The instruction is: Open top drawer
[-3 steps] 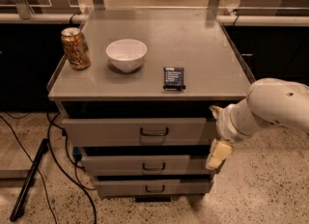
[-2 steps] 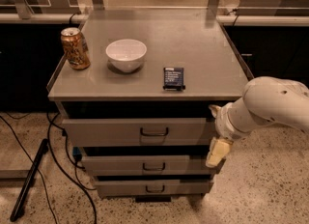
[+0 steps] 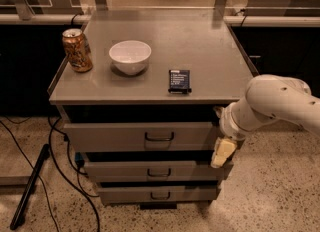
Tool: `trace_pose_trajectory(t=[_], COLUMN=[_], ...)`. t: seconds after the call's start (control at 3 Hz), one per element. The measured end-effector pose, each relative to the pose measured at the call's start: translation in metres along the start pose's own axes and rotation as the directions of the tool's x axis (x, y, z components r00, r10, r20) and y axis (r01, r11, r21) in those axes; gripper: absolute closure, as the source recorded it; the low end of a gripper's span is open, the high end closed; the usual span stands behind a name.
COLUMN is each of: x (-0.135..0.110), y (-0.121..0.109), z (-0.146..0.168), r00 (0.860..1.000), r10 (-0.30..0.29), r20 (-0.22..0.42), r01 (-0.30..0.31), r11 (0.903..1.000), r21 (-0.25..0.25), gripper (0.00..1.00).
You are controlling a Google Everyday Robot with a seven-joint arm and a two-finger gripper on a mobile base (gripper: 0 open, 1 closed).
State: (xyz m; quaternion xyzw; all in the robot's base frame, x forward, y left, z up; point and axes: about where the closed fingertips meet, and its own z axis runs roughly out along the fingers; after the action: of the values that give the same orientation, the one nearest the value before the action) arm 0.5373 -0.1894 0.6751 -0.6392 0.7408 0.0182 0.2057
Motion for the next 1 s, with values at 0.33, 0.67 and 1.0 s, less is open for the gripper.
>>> trace_pose_trajectory(t=[0.33, 0.67, 1.0], x=[0.004, 0.009, 0.015], y=[-0.005, -0.006, -0.004], z=[0.012, 0.021, 0.03], r00=[1.0, 0.999, 0.997], r10=[0.017, 0.038, 0.069], r20=[-0.006, -0.011, -0.022], r01=[-0.017, -0.039, -0.072], r11=[0.9992, 0.9965, 0.9893], r21=[-0.036, -0.074, -0.127], gripper=[0.0, 0.0, 0.0])
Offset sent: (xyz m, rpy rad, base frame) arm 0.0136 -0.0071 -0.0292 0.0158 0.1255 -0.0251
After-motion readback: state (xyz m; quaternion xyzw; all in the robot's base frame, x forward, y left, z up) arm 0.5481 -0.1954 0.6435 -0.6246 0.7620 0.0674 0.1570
